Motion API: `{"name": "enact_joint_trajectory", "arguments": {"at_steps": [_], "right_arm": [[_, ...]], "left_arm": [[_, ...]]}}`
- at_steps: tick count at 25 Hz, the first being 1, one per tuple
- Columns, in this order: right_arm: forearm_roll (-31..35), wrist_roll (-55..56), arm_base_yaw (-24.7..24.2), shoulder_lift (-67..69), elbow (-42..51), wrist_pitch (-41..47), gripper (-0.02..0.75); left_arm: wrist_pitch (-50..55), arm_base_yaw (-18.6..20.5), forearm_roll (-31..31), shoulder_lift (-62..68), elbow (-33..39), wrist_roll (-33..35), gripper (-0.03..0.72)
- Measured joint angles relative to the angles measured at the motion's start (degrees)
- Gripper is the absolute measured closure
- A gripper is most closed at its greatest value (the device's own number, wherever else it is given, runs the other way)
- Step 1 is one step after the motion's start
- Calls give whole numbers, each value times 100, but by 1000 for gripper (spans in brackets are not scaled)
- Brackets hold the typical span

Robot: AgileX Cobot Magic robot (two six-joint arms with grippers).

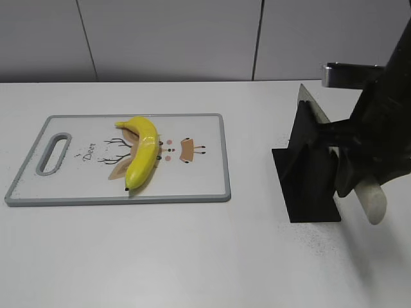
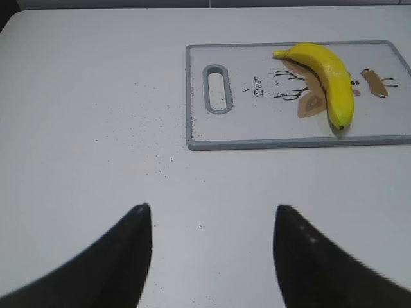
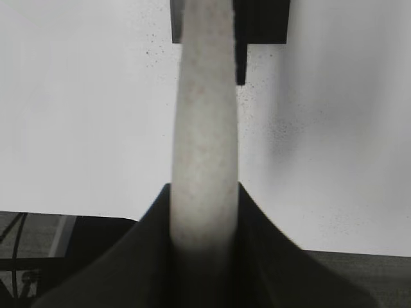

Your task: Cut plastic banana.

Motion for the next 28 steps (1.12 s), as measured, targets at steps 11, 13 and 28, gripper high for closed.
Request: {"name": "enact_joint_trajectory", "arguments": {"at_steps": [11, 13, 28], "right_arm": [[-170, 153, 0, -790, -7, 52, 578], [-208, 63, 0, -972, -16, 65, 578], [-290, -2820, 0, -634, -2280, 631, 578]], "left_arm": [[0, 0, 0, 0, 0, 6, 99], [0, 0, 0, 0, -7, 53, 99], [-390, 0, -171, 2555, -1866, 1565, 99]]}}
